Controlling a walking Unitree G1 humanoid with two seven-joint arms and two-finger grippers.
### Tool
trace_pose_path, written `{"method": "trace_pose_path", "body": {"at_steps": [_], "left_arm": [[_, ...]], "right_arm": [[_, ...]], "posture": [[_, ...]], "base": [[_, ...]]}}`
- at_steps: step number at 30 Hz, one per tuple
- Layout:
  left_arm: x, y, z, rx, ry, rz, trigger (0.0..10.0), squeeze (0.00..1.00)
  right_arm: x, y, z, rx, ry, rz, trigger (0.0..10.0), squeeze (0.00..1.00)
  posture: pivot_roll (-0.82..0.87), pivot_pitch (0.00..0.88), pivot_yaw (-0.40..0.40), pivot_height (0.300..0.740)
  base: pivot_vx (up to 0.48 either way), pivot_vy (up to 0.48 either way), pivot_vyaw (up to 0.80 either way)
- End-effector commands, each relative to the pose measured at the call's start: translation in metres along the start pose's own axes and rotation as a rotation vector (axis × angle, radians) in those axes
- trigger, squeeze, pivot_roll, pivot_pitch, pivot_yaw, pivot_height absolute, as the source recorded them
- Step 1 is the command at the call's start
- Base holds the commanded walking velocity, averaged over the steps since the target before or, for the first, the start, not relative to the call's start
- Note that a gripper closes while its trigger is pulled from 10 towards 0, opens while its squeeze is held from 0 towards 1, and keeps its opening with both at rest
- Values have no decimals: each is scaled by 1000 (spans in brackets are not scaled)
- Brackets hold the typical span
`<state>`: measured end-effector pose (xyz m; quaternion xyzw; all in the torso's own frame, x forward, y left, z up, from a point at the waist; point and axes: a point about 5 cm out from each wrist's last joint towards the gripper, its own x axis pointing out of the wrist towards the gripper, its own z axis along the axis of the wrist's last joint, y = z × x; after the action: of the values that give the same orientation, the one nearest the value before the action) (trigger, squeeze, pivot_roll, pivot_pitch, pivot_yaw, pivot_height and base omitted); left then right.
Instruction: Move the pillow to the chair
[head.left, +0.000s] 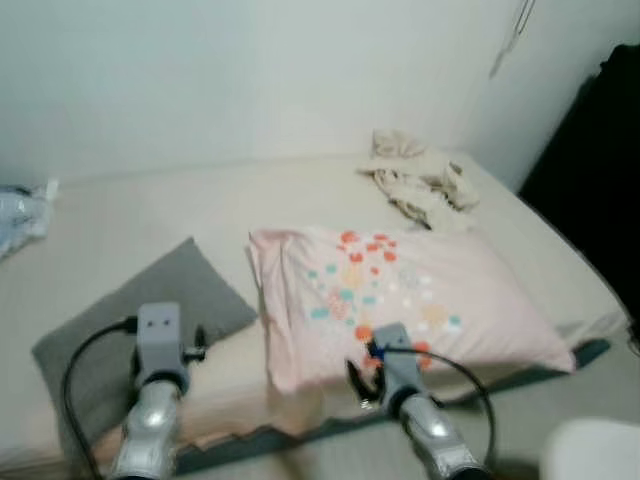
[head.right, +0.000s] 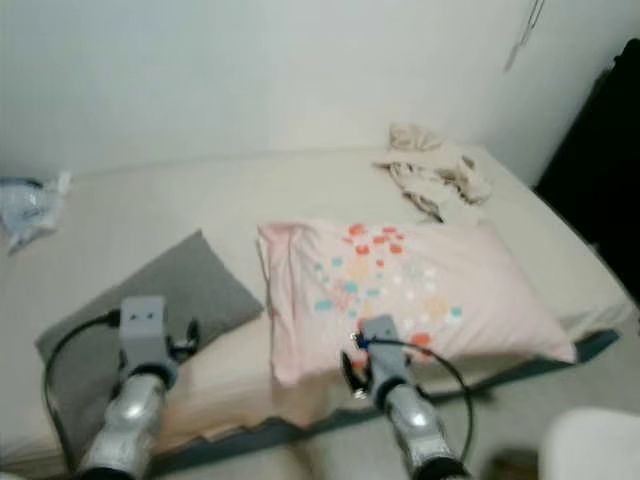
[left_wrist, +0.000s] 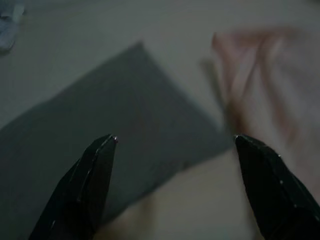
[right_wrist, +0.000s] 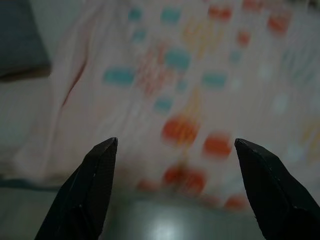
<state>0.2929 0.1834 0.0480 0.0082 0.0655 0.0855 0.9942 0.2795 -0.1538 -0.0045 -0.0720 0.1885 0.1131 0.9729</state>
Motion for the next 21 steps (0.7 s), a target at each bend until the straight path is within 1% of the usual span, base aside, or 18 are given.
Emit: {"method": "trace_pose_path", "body": {"at_steps": [1,3,17,21], "left_arm": [[-7,12,-13,14,46,30,10000,0],[-7,12,-13,-6,44,44,10000,0],[-6,15,-13,-7,49,63,10000,0],[-6,16,-12,-5,47,60,10000,0]], "right_arm": [[1,6,0,14,2,13,10000,0],[1,5,0,13,2,11,10000,0],[1,6,1,12,3,14,10000,0],[1,6,1,12,2,14,10000,0]], "posture": [[23,64,-32,740],[22,64,-32,740],[22,60,-33,740],[23,60,-32,740]], "base": [[259,0,0],[0,0,0],[0,0,0],[0,472,0]]}}
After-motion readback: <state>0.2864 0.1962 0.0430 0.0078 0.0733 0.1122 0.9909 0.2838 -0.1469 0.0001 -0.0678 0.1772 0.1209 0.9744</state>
